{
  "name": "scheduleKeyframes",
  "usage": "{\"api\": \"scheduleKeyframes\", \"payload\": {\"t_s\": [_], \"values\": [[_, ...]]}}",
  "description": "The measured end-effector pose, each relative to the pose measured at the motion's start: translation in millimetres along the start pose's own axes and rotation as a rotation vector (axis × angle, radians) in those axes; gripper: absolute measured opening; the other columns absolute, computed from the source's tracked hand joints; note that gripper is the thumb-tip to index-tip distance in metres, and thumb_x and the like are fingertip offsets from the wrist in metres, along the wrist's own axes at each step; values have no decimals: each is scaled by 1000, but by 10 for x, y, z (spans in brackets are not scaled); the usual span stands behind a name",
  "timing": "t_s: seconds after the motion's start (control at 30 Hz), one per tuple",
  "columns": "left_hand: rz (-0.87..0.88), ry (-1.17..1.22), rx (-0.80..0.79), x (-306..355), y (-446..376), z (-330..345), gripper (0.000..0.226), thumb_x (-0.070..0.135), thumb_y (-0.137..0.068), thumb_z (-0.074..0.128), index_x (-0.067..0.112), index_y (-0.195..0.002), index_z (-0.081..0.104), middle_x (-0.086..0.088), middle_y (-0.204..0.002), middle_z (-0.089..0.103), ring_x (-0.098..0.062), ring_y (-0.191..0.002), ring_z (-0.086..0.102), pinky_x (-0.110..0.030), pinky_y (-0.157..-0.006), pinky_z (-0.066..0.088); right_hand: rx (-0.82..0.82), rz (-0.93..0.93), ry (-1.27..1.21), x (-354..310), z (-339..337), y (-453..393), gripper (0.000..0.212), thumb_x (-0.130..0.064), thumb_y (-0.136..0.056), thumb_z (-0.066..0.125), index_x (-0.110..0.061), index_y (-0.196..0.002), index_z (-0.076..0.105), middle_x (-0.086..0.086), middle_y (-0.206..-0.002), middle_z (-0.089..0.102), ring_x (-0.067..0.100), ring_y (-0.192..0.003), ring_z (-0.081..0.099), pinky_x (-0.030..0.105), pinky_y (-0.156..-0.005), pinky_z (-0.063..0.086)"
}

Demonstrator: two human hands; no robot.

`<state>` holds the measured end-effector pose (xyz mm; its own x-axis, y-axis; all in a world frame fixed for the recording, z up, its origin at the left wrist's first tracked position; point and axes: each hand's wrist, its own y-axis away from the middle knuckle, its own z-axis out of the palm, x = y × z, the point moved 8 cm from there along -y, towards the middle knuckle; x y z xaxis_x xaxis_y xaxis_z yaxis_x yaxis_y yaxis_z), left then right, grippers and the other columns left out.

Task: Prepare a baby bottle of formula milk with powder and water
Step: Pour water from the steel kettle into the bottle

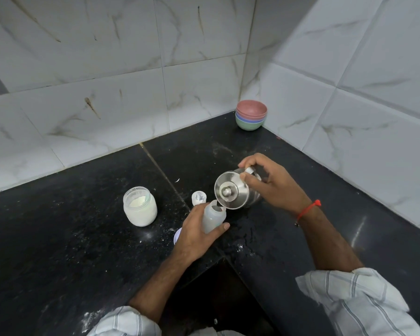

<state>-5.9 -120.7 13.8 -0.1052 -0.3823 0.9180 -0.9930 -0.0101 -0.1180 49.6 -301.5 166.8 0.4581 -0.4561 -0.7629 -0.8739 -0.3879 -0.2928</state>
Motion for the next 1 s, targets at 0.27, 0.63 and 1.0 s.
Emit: {"api": "scheduleKeyframes", "payload": {"t_s": [0.27, 0.63, 1.0], "values": [[-50, 94, 124, -104, 105, -197, 52, 52, -71, 88, 60, -112, 58, 12, -123, 63, -5, -114, 63, -31, -94, 54, 517, 476, -499, 1284, 97, 502, 12, -11, -98, 65, -17, -90, 58, 11, -88, 57, 13, -73, 51, 26, -62, 41], [-202, 121, 214, -443, 182, -489, 67, 64, -63, 84, 38, -120, 63, 6, -121, 64, -13, -112, 66, -42, -98, 56, 856, 764, -635, 2022, 447, 1135, 26, -29, -92, 68, -41, -70, 60, -6, -84, 58, 19, -88, 54, 42, -82, 45], [-185, 108, 180, -416, 167, -544, 55, 37, -74, 91, 28, -121, 64, 4, -119, 69, -11, -109, 67, -23, -84, 51, 905, 744, -654, 2102, 521, 1216, 7, -24, -98, 67, -27, -94, 62, -3, -91, 62, 14, -90, 60, 38, -91, 49]]}}
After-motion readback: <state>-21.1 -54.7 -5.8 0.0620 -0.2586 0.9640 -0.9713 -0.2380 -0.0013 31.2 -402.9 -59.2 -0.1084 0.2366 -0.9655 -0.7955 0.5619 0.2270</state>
